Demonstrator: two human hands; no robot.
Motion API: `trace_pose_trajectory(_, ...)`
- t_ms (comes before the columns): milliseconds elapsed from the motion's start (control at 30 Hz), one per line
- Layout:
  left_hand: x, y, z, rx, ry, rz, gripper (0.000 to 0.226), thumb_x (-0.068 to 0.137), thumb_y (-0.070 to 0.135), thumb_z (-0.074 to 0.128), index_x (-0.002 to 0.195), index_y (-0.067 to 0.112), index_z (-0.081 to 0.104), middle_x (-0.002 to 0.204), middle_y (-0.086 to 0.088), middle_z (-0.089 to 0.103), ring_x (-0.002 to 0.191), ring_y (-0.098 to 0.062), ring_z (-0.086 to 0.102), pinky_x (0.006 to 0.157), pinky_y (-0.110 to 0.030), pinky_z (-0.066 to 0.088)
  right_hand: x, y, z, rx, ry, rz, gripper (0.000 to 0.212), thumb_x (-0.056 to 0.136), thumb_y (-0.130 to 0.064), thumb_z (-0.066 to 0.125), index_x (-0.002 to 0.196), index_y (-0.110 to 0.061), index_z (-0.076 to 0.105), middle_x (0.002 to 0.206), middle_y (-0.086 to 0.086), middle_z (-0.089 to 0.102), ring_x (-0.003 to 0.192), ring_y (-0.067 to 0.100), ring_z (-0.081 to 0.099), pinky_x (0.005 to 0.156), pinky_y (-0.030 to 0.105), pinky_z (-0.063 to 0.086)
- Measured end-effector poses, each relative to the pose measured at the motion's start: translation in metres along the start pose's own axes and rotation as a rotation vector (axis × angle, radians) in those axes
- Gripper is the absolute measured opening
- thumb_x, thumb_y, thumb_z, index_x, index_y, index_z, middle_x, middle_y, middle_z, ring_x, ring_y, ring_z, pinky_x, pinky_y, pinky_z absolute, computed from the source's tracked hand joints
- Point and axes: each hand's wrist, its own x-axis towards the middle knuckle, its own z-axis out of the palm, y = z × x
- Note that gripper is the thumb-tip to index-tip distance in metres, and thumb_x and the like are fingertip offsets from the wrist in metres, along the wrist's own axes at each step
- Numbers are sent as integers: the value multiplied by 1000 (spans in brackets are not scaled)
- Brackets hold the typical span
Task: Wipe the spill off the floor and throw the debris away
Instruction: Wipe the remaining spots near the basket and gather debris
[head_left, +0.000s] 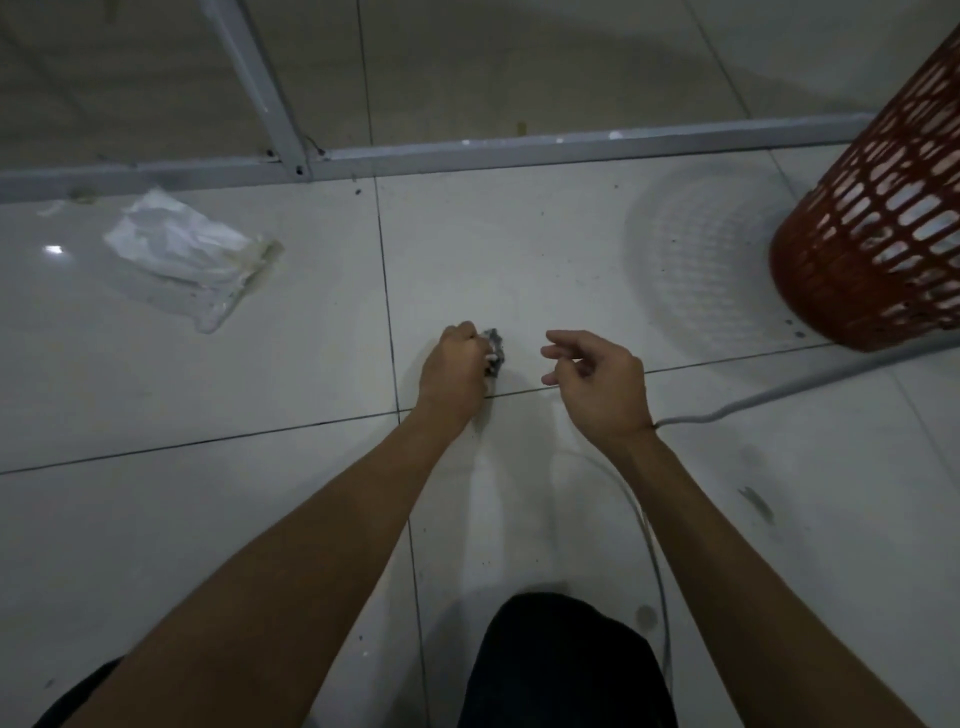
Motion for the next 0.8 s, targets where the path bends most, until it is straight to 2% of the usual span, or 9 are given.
trace_pose_trajectory(133,-2,-3,5,-41,15,7,25,84,-9,50,101,0,66,109,-18,58,104,-30,50,78,-28,38,7,11,-8,-14,56,23,34,81,8,47,104,-6,67,86,4,68,65,15,67,63,11,53)
trace_pose_trajectory(233,-6,-5,3,-68,-34,15,22,91,0,48,104,-1,65,111,-18,57,104,-29,52,79,-25,36,4,14,-2,-103,22,18,31,80,9,50,102,-4,68,88,9,70,78,25,69,77,23,54)
trace_pose_trajectory(333,-2,-5,-10,-124,-150,3,20,90,11,56,102,-3,64,104,-19,60,94,-29,57,74,-23,38,-5,10,16,-324,-128,-214,32,80,8,56,110,0,66,110,18,68,100,30,65,96,30,48)
trace_pose_trajectory(400,2,-6,-23,-138,-228,43,24,83,18,65,93,-4,67,98,-21,62,90,-31,58,77,-30,43,-5,10,31,-447,-278,-370,42,84,8,53,126,0,55,133,23,52,123,31,51,109,28,32)
trace_pose_trajectory(467,5,-10,-33,-157,-172,84,20,81,12,63,91,-5,69,97,-24,63,90,-34,60,80,-36,48,1,12,46,-541,-405,-437,51,91,8,43,140,-2,34,150,21,27,141,31,26,115,25,16)
trace_pose_trajectory(533,8,-21,-42,-166,-40,56,25,85,7,54,105,-3,66,107,-23,62,99,-33,59,88,-34,48,10,19,58,-686,-510,-467,57,92,11,33,145,-4,17,156,18,9,145,31,8,117,27,8)
trace_pose_trajectory(633,15,-41,-49,-93,34,26,35,87,7,50,121,3,57,119,-18,59,110,-32,53,96,-36,44,22,26,68,-919,-661,-471,51,97,4,26,146,0,12,157,18,1,145,32,0,117,30,2)
trace_pose_trajectory(733,22,-54,-54,-46,36,32,37,86,8,52,123,7,56,120,-17,58,110,-33,51,95,-40,45,29,34,74,-983,-620,-414,54,97,2,28,146,0,6,157,19,-1,145,32,0,117,32,8)
trace_pose_trajectory(800,24,-59,-55,-38,50,19,37,85,8,53,122,7,58,119,-18,59,109,-34,51,94,-41,45,39,37,73,-1114,-485,-366,55,95,2,30,144,7,5,155,25,3,144,37,5,117,35,12)
